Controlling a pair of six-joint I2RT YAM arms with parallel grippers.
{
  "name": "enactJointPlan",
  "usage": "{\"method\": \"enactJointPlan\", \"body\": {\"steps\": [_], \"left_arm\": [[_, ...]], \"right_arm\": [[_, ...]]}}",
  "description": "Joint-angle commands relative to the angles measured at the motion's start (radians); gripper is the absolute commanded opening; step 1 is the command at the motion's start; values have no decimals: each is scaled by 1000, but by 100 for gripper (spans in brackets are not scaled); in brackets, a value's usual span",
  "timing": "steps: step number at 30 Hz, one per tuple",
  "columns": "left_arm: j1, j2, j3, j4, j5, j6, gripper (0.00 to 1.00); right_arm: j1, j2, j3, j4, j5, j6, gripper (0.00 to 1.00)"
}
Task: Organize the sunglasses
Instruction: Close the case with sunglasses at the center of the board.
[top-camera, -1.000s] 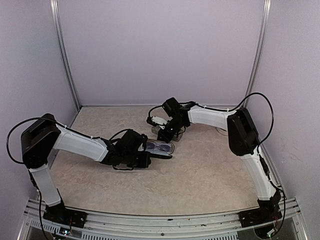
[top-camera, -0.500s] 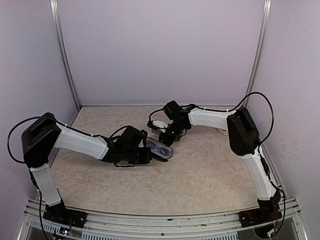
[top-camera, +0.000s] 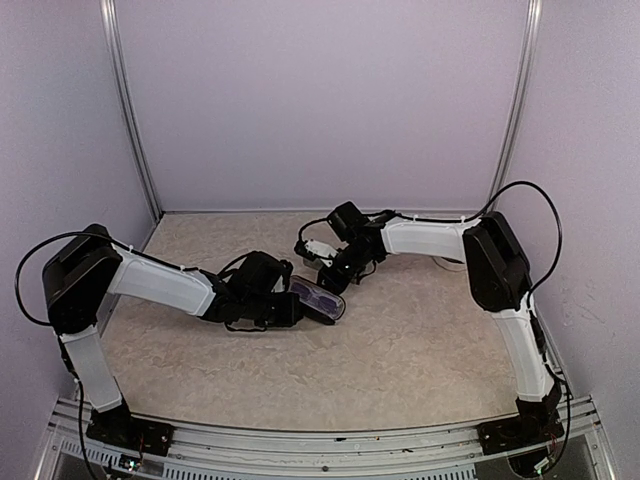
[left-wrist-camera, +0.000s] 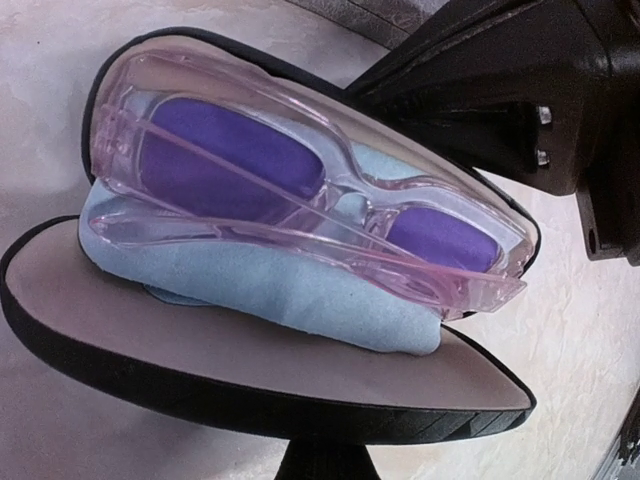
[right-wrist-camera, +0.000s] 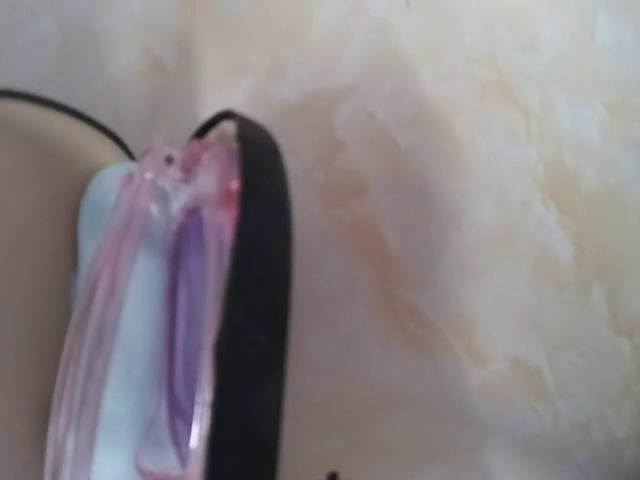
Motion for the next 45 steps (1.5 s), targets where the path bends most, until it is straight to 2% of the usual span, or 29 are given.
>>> {"method": "enactJointPlan", "body": {"steps": [1, 18, 45], "left_arm": [[23, 4, 16, 87, -9, 5, 0], [43, -15, 9, 102, 10, -6, 0], [48, -132, -108, 119, -8, -13, 0]], "right_arm": [[62, -67, -30, 30, -110, 24, 0], [112, -143, -181, 127, -176, 84, 0], [112, -248, -276, 237, -66, 182, 0]]}}
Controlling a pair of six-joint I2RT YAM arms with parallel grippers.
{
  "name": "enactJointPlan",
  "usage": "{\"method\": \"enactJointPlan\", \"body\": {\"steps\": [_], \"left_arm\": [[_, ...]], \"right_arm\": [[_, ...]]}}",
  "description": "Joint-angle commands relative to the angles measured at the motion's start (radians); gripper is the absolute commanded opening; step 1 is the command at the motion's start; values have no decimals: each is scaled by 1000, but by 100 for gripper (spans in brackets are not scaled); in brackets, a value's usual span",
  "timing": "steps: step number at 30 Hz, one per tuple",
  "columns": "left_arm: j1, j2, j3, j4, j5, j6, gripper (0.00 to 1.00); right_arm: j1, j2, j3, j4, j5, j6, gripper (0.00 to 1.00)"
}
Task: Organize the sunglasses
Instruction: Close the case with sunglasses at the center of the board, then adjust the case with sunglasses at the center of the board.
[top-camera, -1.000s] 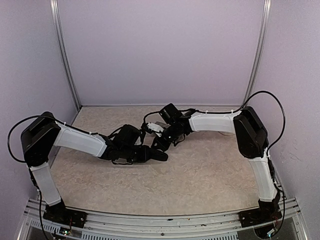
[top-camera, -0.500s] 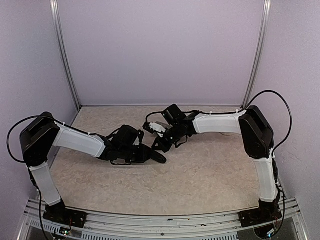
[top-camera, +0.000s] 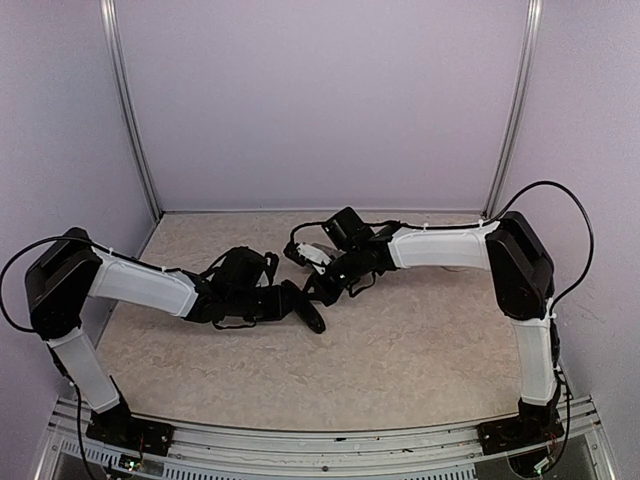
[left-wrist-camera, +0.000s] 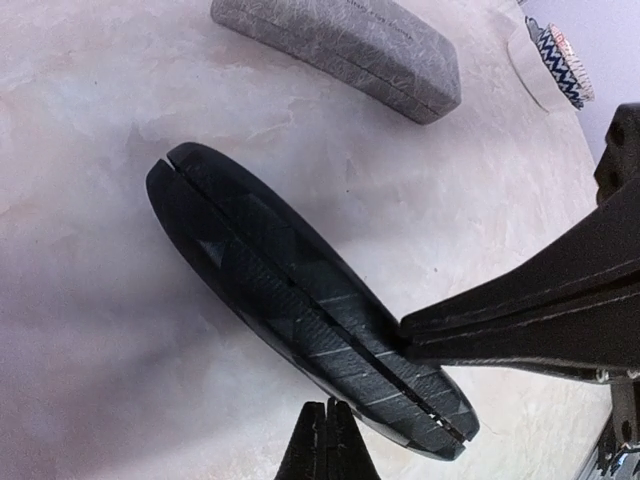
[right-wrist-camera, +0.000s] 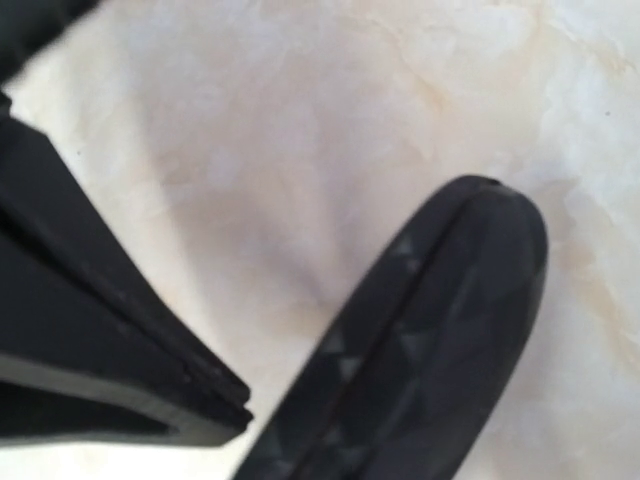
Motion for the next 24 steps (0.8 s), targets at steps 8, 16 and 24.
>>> {"method": "enactJointPlan", "body": {"steps": [8, 16, 24], "left_arm": [[11, -69, -26, 42, -25, 1, 0], [30, -157, -39, 4, -44, 11, 0], [58, -329, -44, -95, -109, 32, 18]], "right_arm": [[16, -125, -93, 93, 52, 61, 0], [17, -157, -131, 145, 103, 97, 4], [50, -134, -115, 177, 106, 125, 15]]}}
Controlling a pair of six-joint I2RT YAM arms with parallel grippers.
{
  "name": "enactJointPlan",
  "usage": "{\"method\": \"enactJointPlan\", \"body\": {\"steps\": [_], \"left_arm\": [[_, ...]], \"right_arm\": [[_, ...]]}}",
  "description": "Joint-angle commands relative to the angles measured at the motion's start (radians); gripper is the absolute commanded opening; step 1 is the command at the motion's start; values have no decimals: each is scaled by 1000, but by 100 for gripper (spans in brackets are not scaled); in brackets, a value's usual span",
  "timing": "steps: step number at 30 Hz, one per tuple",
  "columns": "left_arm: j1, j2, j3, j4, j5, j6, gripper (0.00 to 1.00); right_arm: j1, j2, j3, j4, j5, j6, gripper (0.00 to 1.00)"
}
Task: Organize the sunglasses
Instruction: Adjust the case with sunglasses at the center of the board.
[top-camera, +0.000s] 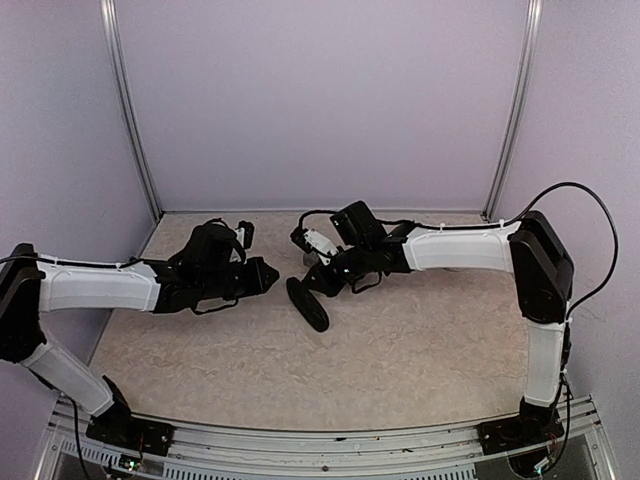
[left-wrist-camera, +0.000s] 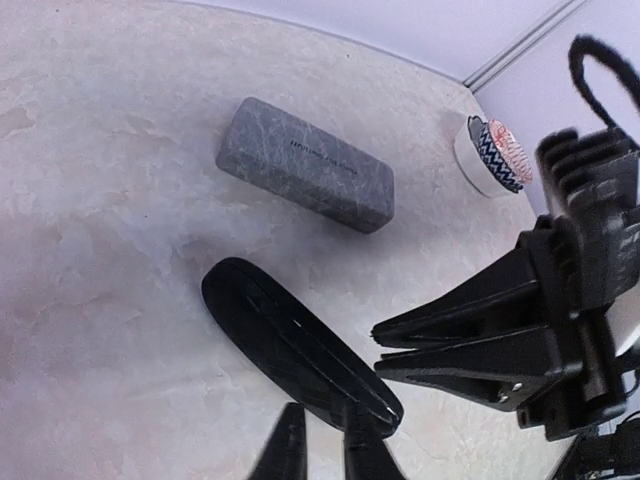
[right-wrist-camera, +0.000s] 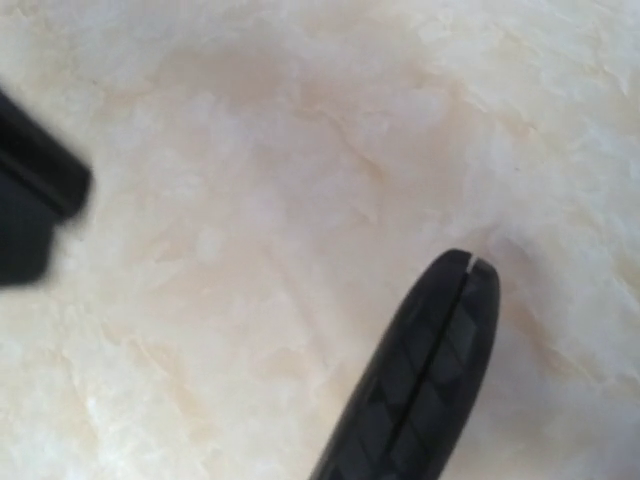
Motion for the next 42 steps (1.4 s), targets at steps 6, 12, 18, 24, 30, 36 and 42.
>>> {"method": "enactJointPlan", "body": {"steps": [6, 12, 18, 24, 30, 36, 42], "left_arm": [[49, -243, -12, -151, -92, 38, 45], [82, -400, -9, -258, -140, 69, 67], [117, -535, 9, -357, -185, 107, 86], [136, -615, 35, -441, -236, 158, 98], [141, -658, 44, -471, -252, 184, 99], [141, -668, 40, -479, -249, 186, 99], [141, -662, 38, -481, -253, 186, 99]], "right_arm": [[67, 48, 64, 32, 23, 29, 22], [82, 104, 96, 32, 33, 52, 18], [84, 140, 111, 17, 81, 64, 12], [83, 145, 106, -8, 167, 62, 11], [74, 130, 71, -17, 248, 67, 10], [43, 90, 4, -9, 298, 89, 10], [26, 21, -53, 34, 309, 95, 13]]}}
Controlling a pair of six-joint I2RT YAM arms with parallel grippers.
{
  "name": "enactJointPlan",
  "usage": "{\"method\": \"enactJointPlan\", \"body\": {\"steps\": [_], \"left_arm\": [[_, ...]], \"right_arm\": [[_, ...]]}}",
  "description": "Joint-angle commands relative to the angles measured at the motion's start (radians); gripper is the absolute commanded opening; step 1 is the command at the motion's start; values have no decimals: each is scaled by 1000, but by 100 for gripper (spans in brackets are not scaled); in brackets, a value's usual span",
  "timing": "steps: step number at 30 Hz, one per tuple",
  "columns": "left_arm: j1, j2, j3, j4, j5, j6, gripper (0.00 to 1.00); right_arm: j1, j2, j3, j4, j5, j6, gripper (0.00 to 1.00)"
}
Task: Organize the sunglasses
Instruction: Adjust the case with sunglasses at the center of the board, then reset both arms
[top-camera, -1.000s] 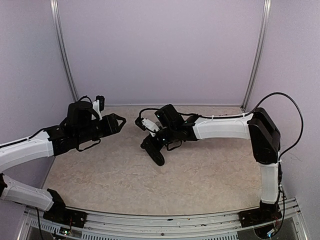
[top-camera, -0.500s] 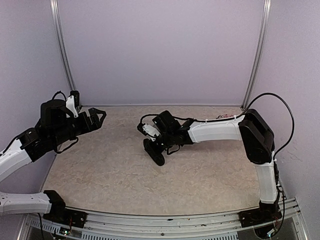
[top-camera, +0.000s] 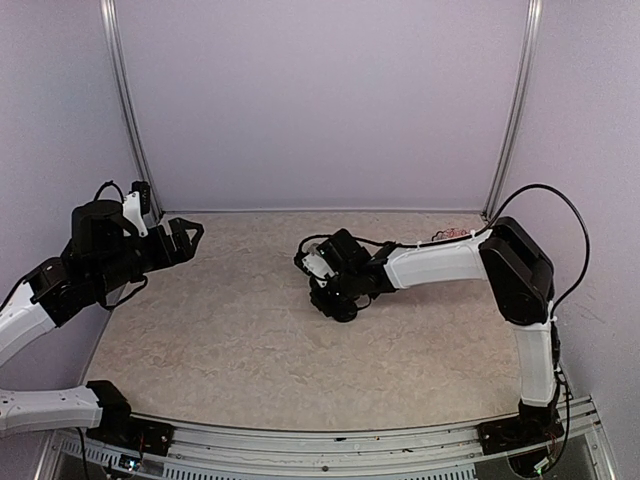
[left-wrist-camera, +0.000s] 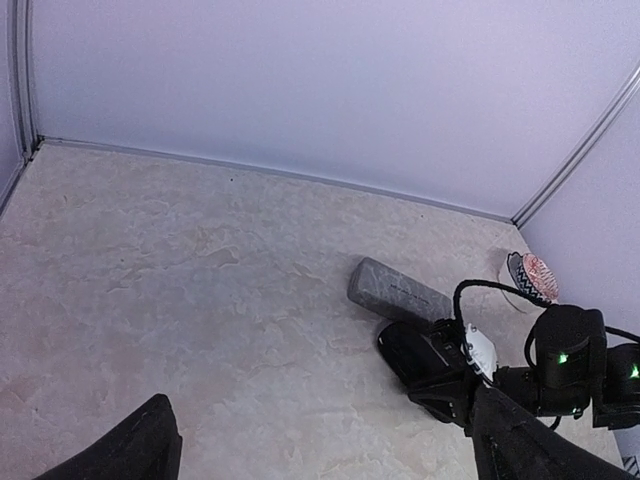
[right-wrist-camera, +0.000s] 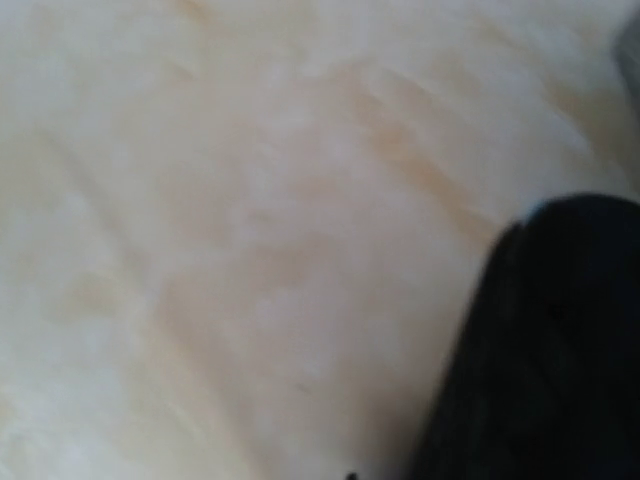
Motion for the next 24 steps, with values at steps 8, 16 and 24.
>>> {"method": "enactJointPlan", "body": {"steps": [8, 16, 24], "left_arm": [[6, 21, 53, -25, -23, 20, 99], [8, 94, 122, -31, -88, 42, 99], [10, 107, 130, 96, -102, 151, 99]], "right_arm": [[-63, -261, -170, 124, 21, 19, 30], [-152, -552, -397, 229, 152, -31, 58], [-215, -921, -656, 289, 525, -100, 99]]}}
